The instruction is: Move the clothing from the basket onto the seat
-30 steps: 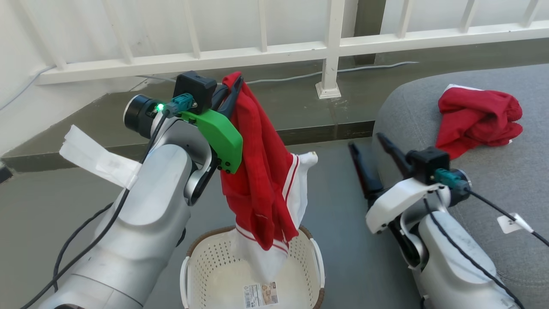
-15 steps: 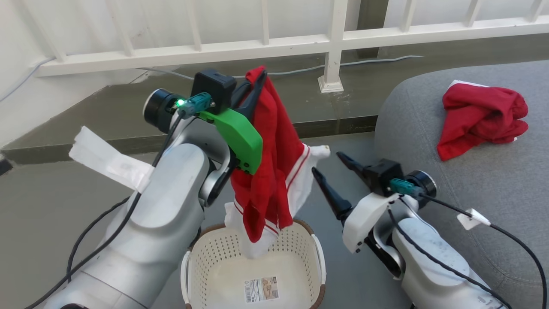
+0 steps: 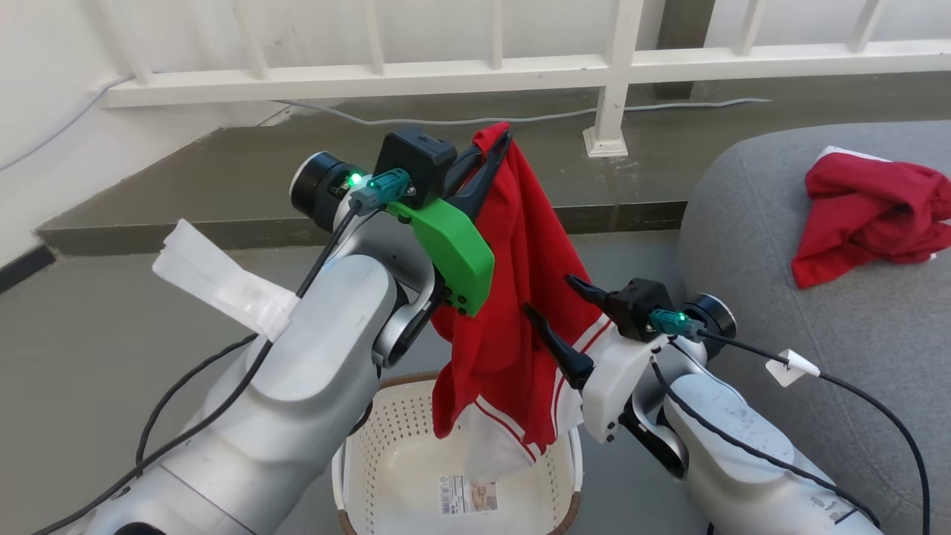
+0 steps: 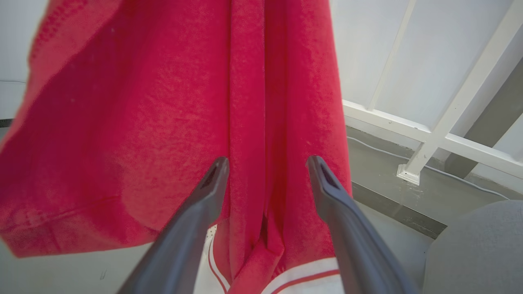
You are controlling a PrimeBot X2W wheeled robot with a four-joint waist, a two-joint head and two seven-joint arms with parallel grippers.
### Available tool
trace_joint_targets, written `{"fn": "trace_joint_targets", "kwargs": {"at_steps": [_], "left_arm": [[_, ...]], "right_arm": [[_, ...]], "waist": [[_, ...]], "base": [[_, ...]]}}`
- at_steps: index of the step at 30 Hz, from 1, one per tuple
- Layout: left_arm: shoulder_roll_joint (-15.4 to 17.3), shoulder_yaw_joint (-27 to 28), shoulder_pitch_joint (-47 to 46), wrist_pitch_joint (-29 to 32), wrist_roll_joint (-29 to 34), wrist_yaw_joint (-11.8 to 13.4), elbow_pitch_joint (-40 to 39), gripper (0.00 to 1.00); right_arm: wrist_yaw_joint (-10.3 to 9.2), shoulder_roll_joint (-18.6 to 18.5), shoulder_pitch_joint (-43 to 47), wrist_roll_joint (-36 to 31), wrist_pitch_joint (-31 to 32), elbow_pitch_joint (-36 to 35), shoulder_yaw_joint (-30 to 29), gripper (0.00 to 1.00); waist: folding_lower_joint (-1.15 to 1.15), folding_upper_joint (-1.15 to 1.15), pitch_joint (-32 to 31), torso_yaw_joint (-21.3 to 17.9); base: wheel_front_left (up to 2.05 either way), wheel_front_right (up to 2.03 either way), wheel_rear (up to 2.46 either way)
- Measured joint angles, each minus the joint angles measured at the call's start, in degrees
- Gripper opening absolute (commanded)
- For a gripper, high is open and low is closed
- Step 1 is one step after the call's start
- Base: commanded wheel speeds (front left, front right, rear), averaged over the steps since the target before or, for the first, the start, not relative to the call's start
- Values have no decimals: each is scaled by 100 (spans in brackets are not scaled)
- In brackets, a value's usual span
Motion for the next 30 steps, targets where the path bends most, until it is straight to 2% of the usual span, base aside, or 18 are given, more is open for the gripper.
{"fn": "trace_joint_targets", "kwargs": {"at_steps": [9, 24, 25, 26, 27, 28, 29, 30], "left_arm": [[4, -263, -73, 0, -229, 137, -178, 0], [18, -742, -203, -2, -544, 297, -457, 0], [19, -764, -209, -3, -570, 307, -475, 0], [20, -810, -212, -9, -597, 345, -525, 0], [20, -837, -214, -9, -602, 360, -549, 0], [20, -862, -215, -9, -617, 371, -564, 0], [20, -876, -215, -9, -622, 404, -564, 0], [20, -881, -216, -10, -627, 428, -563, 0]], "right_arm": [[1, 2, -235, 516, -115, 31, 464, 100], [1, 3, -747, 884, -199, 592, 719, 100], [1, 3, -770, 898, -200, 620, 753, 91], [1, 1, -797, 965, -201, 651, 825, 72], [1, 2, -800, 1012, -201, 667, 864, 38], [1, 2, -801, 1058, -202, 675, 907, 26], [1, 1, -804, 1098, -208, 673, 969, 6], [1, 3, -806, 1131, -234, 675, 1026, 0]], "waist": [[0, 0, -40, 213], [0, 0, -60, 528], [0, 0, -60, 550], [0, 0, -61, 593], [0, 0, -61, 613], [0, 0, -61, 631], [0, 0, -61, 645], [0, 0, -61, 652]], "base": [[0, 0, 0], [0, 0, 0], [0, 0, 0], [0, 0, 0], [0, 0, 0], [0, 0, 0], [0, 0, 0], [0, 0, 0]]}}
